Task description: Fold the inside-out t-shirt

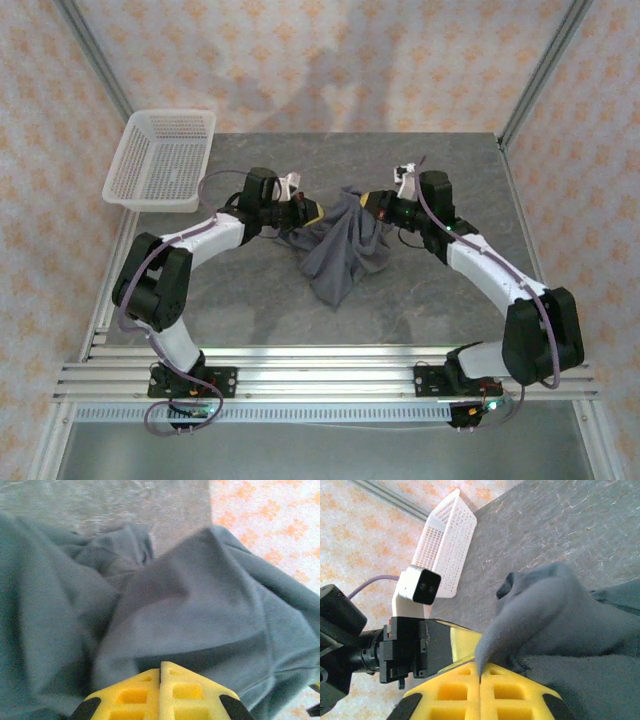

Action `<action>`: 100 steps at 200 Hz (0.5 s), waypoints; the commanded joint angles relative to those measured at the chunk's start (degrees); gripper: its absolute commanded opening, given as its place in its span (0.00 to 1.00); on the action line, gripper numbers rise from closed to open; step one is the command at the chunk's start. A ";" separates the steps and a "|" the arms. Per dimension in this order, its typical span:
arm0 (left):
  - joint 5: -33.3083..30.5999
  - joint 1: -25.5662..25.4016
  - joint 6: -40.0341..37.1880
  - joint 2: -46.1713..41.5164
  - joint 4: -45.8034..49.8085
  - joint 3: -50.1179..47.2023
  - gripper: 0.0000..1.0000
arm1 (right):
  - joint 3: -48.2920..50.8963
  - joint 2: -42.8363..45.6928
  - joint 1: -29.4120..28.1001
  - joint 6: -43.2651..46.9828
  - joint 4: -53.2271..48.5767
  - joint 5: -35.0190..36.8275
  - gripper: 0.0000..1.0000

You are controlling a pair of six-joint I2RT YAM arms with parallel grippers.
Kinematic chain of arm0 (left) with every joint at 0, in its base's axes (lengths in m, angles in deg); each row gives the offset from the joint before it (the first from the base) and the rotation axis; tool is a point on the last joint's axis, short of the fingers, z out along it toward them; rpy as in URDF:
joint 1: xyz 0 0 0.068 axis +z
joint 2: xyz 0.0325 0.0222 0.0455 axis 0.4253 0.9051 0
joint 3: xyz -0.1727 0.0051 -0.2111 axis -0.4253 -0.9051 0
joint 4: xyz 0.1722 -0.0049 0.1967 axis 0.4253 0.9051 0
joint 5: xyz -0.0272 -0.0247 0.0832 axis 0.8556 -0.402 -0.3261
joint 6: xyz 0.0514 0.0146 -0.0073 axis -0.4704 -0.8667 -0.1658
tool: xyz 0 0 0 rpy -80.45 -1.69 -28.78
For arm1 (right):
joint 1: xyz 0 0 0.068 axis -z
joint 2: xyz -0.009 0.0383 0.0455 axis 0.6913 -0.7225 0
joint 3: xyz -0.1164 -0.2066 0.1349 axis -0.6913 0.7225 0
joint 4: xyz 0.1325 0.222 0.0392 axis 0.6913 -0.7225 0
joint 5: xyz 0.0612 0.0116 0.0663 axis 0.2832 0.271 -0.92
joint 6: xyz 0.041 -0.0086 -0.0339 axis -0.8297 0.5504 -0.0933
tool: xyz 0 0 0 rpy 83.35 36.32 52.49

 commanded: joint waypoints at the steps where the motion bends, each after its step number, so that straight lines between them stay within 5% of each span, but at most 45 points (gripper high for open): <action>1: 0.38 -0.23 -1.32 -1.39 -1.28 -0.29 0.00 | 0.60 2.11 -0.16 -2.45 4.97 -1.38 0.00; 23: 4.28 -0.85 1.21 -2.08 -9.07 -1.55 0.01 | 1.24 2.02 0.11 -3.09 5.47 0.35 0.00; 40: 6.60 -3.48 -3.25 -3.76 -7.07 0.05 0.36 | 1.12 1.30 0.22 -3.57 5.55 1.04 0.00; 56: 3.63 -7.62 -13.53 -5.59 4.66 4.13 0.54 | 0.59 0.49 0.15 -4.01 5.68 0.33 0.00; 70: 1.76 -10.06 -18.86 -5.30 9.44 6.64 0.60 | 0.06 -0.04 0.15 -4.19 5.59 0.05 0.00; 100: -0.62 -12.09 -17.97 -2.11 8.59 8.59 0.70 | -0.43 -0.46 0.21 -5.26 6.46 -0.45 0.00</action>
